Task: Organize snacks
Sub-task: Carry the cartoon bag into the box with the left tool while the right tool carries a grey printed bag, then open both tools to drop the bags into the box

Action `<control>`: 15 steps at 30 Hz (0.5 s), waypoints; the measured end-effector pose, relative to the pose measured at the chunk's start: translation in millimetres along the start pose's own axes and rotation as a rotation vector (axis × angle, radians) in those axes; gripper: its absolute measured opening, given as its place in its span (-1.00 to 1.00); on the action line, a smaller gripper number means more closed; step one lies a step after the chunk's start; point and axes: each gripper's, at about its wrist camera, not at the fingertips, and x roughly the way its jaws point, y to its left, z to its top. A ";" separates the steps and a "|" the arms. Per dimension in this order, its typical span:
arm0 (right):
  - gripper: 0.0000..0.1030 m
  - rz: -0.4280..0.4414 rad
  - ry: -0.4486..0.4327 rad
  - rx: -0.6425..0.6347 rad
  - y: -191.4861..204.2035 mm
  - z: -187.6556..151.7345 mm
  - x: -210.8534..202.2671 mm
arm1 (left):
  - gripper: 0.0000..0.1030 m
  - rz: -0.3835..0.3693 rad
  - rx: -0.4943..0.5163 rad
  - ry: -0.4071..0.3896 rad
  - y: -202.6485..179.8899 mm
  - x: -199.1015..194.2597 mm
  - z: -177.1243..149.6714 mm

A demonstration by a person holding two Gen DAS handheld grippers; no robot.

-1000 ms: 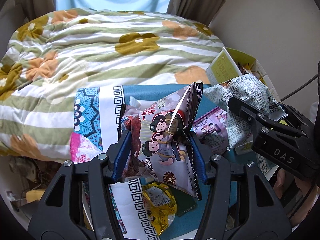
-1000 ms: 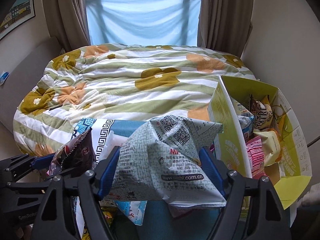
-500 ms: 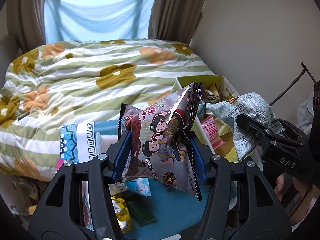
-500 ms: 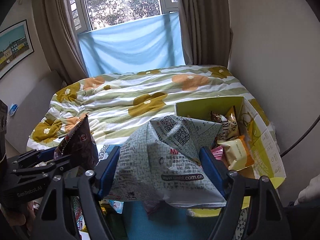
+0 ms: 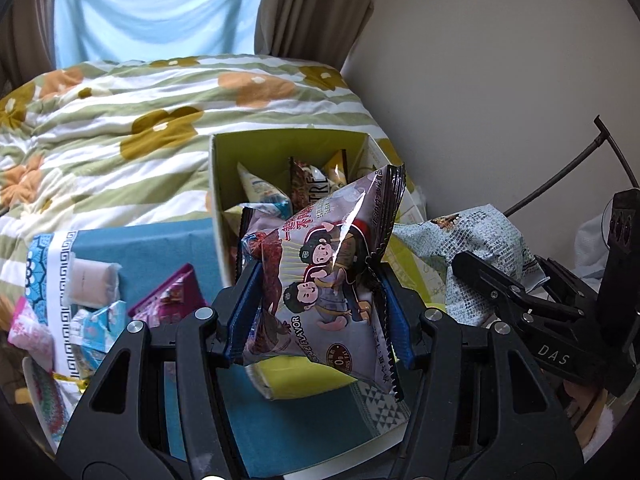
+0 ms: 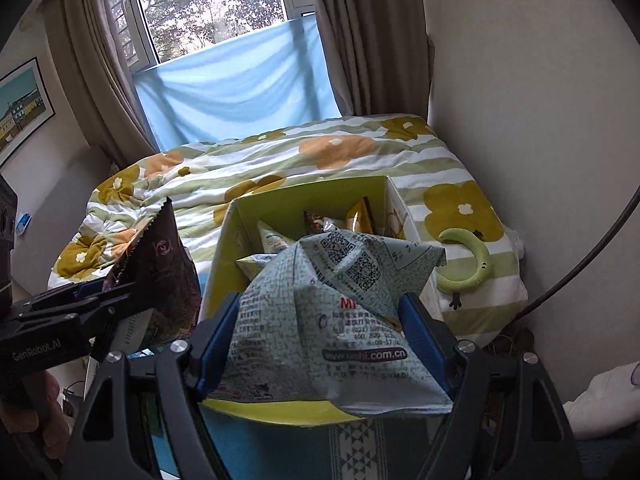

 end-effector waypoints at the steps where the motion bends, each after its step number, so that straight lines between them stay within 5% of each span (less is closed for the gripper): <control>1: 0.45 0.004 0.008 -0.003 -9.3 0.3 2.2 | 0.03 0.005 -0.007 0.016 -6.3 10.2 -0.1; 6: 0.45 0.026 0.065 -0.008 -49.3 1.4 17.7 | 0.08 0.021 -0.043 0.081 -19.9 48.4 -6.3; 10: 0.45 0.054 0.107 0.011 -70.8 3.7 34.8 | 0.85 0.046 -0.058 0.116 -20.7 60.6 -11.9; 15: 0.45 0.088 0.111 0.042 -82.8 8.7 43.6 | 0.88 0.063 -0.087 0.098 -8.9 49.1 -17.1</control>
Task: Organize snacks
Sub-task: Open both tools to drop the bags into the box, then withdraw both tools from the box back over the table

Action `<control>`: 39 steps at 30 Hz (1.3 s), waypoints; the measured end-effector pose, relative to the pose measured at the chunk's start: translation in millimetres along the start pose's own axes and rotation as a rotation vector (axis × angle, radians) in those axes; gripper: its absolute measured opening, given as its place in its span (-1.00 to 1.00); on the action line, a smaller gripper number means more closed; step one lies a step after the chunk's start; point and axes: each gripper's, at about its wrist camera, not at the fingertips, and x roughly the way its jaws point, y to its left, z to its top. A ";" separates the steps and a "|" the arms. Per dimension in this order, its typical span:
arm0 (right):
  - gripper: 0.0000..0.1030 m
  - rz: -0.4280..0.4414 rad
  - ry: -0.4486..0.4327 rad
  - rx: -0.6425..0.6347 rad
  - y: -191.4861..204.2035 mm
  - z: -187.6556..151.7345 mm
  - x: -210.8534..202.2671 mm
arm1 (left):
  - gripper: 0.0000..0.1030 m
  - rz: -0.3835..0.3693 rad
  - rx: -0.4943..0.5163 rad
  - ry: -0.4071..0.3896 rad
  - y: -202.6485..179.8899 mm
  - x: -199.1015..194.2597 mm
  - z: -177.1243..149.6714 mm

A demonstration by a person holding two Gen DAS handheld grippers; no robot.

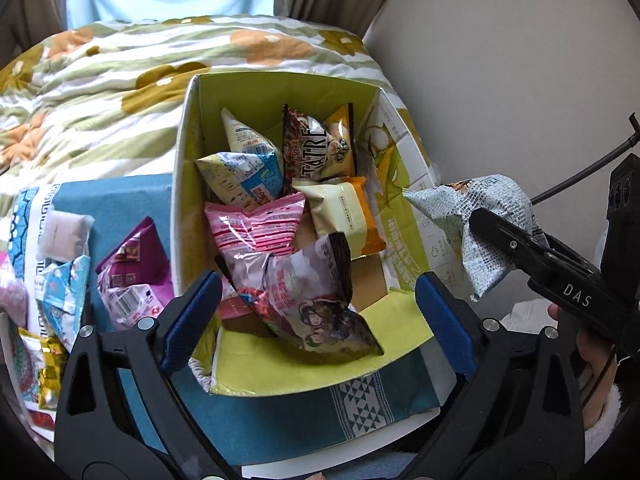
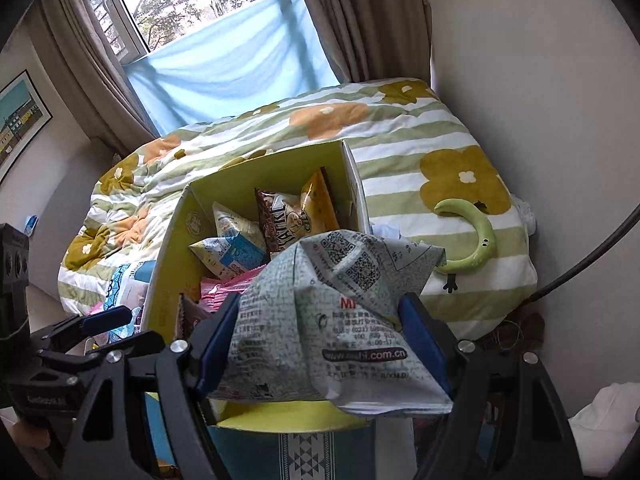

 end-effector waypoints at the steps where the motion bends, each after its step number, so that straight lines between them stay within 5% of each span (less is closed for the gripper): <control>1: 0.45 0.008 -0.001 0.002 -0.7 1.2 0.9 | 0.88 0.012 -0.001 -0.005 1.6 -2.2 -1.5; 17: 0.49 0.101 0.054 -0.057 23.1 11.8 45.1 | 0.88 0.118 0.016 -0.020 26.7 5.6 -8.1; 21: 0.98 0.097 0.011 -0.060 25.5 5.5 44.9 | 0.88 0.124 0.014 -0.016 31.1 3.6 -13.2; 39: 0.99 0.063 -0.074 -0.111 34.3 -13.0 -6.9 | 0.88 0.132 0.040 -0.110 16.1 -47.3 -30.9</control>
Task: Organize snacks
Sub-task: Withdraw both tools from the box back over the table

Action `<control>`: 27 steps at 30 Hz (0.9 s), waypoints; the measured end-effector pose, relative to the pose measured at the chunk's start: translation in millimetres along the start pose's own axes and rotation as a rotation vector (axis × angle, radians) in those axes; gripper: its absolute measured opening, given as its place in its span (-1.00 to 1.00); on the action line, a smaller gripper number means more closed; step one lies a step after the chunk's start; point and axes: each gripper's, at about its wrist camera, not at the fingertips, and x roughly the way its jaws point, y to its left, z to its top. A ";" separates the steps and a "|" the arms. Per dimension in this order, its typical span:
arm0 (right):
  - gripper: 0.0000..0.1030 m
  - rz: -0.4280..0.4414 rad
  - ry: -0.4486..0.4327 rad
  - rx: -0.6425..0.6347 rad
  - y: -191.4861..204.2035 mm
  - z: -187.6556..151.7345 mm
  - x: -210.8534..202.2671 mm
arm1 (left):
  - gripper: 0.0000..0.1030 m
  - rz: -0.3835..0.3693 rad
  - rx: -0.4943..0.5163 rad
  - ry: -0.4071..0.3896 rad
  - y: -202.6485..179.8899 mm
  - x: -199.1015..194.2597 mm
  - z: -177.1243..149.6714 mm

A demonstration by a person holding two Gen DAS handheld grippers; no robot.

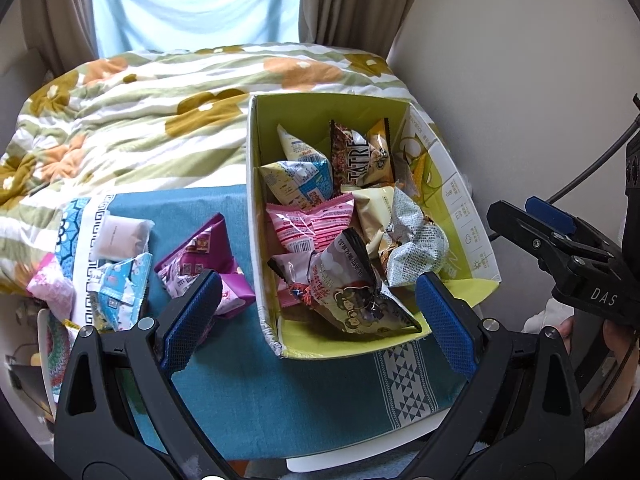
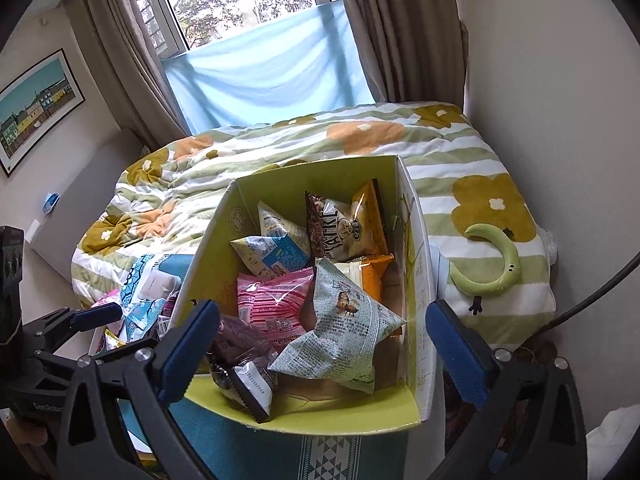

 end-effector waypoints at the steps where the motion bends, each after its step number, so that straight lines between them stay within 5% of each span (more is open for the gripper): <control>1: 0.99 -0.003 -0.008 -0.005 1.9 1.0 -4.7 | 0.88 0.006 0.001 -0.013 -0.1 -6.8 -0.1; 14: 0.99 -0.003 -0.074 -0.140 46.3 9.8 -51.6 | 0.88 0.136 -0.066 -0.138 34.3 -89.0 -22.0; 27: 0.99 0.041 -0.118 -0.248 143.0 -8.0 -54.8 | 0.88 0.220 -0.186 -0.137 155.1 -139.6 -73.6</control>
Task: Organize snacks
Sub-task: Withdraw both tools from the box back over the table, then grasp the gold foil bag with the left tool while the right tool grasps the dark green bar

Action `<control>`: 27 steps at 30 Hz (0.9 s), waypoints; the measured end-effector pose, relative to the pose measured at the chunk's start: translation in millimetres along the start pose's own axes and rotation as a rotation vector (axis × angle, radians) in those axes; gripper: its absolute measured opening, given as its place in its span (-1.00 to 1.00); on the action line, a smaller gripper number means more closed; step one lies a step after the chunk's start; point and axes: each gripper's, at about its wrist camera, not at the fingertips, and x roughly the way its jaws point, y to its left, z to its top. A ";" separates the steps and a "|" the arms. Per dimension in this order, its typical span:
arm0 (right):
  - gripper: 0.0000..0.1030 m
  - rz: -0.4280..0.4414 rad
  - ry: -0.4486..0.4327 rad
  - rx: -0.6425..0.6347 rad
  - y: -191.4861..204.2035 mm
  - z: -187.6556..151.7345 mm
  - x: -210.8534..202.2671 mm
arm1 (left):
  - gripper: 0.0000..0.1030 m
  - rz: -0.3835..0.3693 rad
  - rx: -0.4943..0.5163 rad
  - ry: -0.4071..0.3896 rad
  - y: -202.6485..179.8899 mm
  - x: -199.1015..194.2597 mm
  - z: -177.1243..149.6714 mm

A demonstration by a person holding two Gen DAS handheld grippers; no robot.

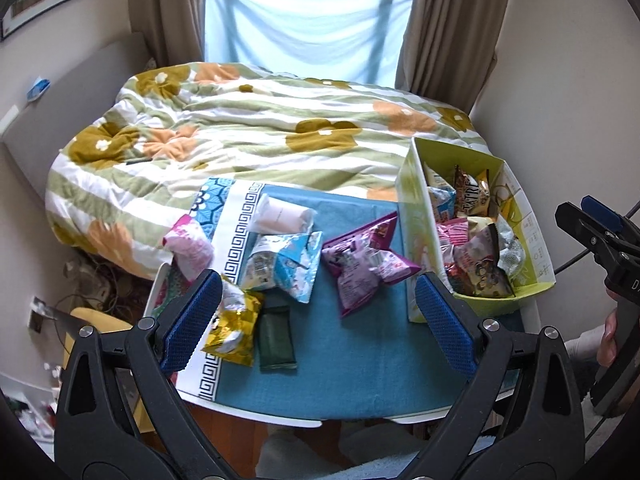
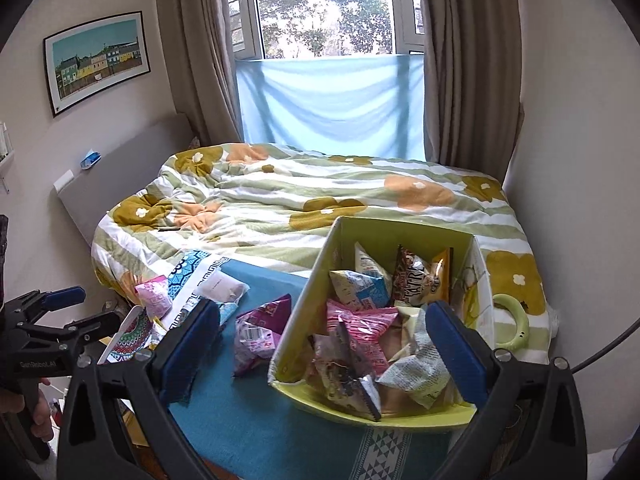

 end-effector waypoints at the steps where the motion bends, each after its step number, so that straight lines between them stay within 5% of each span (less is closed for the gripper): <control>1: 0.99 0.003 0.001 -0.001 9.9 -0.7 2.6 | 0.88 0.004 0.001 0.011 11.5 0.7 -1.0; 13: 0.99 -0.032 0.097 0.026 115.1 -34.4 48.6 | 0.88 -0.043 0.072 0.163 111.6 44.7 -20.1; 27: 0.99 -0.072 0.280 0.050 184.0 -117.5 131.9 | 0.87 -0.144 0.150 0.324 134.9 141.0 -56.2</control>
